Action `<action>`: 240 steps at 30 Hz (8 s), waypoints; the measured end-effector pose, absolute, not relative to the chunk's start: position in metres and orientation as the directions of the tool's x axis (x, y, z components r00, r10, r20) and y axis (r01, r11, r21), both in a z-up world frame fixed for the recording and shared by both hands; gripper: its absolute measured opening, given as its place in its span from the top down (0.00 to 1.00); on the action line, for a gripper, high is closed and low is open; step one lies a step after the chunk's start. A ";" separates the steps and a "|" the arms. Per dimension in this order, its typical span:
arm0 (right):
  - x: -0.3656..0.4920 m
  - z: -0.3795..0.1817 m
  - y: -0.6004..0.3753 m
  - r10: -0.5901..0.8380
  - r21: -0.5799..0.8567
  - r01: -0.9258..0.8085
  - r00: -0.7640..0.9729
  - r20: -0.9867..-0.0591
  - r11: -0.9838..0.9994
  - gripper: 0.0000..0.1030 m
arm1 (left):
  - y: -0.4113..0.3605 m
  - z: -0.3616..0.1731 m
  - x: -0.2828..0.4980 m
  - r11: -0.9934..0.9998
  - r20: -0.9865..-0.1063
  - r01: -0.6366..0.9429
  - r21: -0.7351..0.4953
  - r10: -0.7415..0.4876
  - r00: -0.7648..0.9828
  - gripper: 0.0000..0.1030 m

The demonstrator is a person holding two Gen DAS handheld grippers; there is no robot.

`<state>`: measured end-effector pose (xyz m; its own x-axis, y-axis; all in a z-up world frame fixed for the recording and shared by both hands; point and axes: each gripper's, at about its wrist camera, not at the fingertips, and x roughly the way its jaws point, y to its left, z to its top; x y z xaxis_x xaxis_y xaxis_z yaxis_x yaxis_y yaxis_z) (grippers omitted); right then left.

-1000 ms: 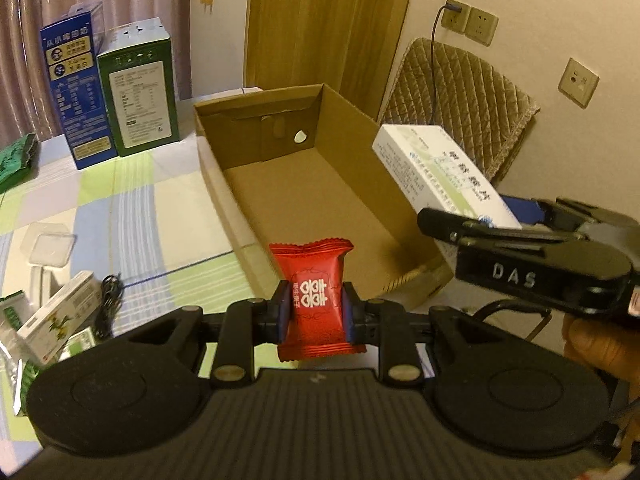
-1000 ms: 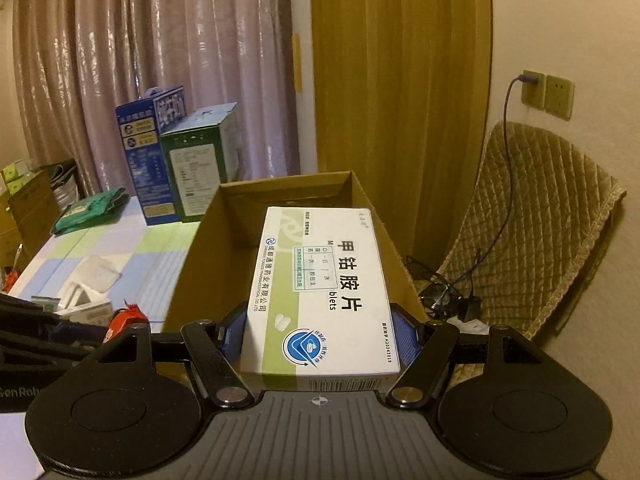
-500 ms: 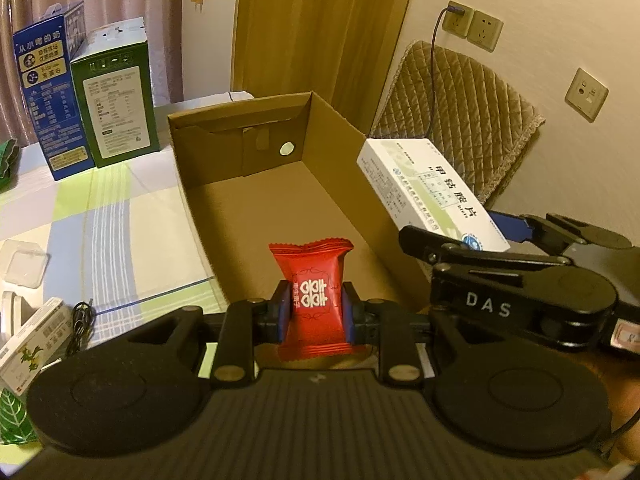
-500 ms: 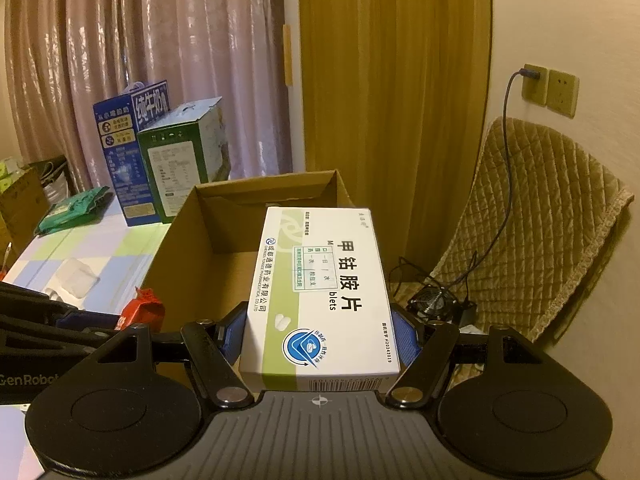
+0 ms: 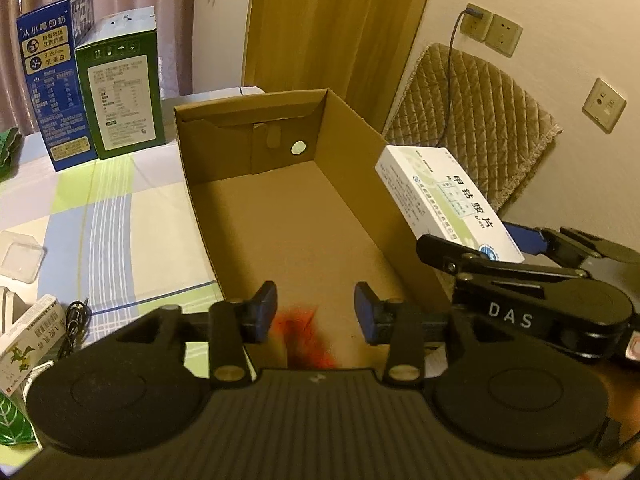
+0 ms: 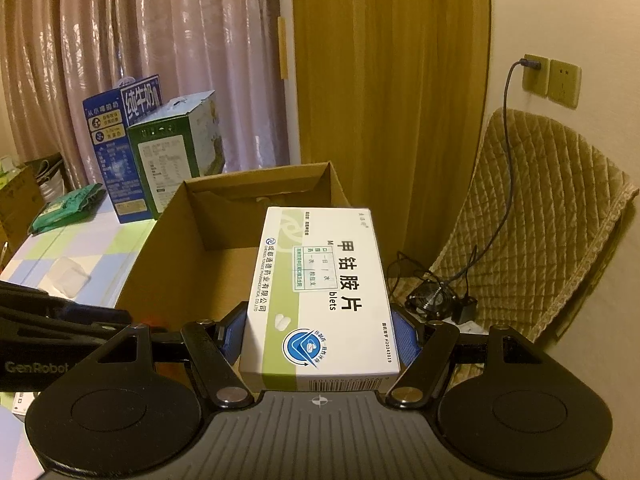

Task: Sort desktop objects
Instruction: 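Open the left tool dropping the candy while the right tool releases the medicine box, then return both tools to the table toward the remaining items, then grasp the throat spray box with the left tool while the right tool grasps the plastic tray, then lift and carry the spray box and plastic tray with both tools into the cardboard box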

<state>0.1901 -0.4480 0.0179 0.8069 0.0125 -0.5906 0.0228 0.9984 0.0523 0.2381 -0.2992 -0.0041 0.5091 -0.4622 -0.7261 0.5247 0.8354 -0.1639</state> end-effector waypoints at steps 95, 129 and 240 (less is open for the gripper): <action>0.082 -0.037 -0.231 0.324 0.095 -0.358 0.660 -0.677 0.929 0.02 | -0.020 -0.044 0.153 0.966 -0.777 0.244 -0.085 -0.217 0.590 0.11; 0.139 -0.104 -0.224 0.319 0.101 -0.361 0.616 -0.720 0.927 0.02 | -0.043 -0.109 0.213 0.942 -0.790 0.320 -0.105 -0.274 0.548 0.37; 0.075 -0.072 -0.262 0.160 0.066 -0.155 0.735 -0.659 0.986 0.47 | -0.086 -0.078 0.140 0.914 -0.771 0.406 -0.016 -0.269 0.576 0.51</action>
